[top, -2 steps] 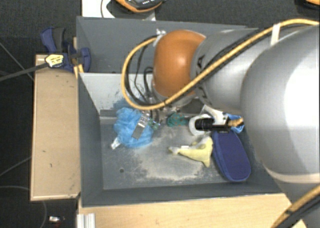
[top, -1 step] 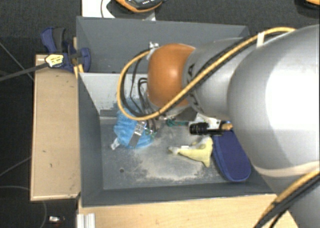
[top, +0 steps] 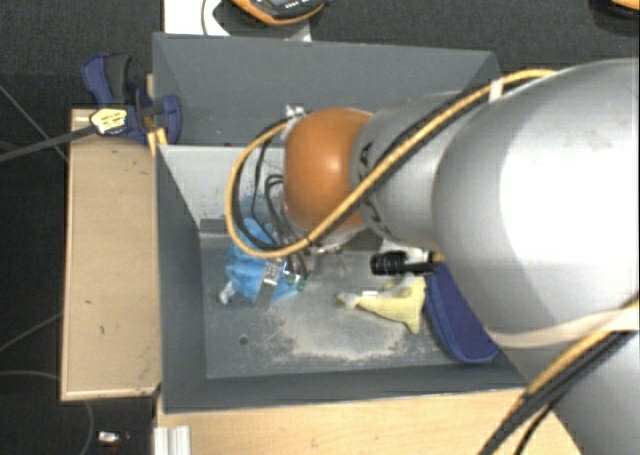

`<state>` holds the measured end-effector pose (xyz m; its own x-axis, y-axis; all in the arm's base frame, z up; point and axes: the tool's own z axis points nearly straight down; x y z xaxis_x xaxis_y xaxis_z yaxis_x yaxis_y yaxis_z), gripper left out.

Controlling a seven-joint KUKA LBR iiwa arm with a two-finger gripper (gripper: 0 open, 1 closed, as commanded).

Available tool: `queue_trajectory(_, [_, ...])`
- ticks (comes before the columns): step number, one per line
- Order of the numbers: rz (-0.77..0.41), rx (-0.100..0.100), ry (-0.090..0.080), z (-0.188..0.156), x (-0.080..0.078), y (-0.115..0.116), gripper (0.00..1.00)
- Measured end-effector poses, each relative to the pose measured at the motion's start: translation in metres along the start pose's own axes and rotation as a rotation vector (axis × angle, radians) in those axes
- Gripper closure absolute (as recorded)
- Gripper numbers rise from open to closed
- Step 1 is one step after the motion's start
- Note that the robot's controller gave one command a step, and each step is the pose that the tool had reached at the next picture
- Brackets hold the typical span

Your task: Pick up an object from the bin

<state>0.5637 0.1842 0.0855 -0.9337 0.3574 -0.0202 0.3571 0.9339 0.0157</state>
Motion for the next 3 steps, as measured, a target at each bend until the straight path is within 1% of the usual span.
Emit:
queue_trajectory(1, [-0.1, -0.003, -0.004, 0.003, 0.002, 0.005, 0.0])
queue_trajectory(2, [-0.329, -0.006, -0.008, 0.009, 0.007, -0.044, 0.0])
queue_trajectory(3, [-0.245, -0.006, -0.01, 0.012, 0.003, -0.035, 0.0])
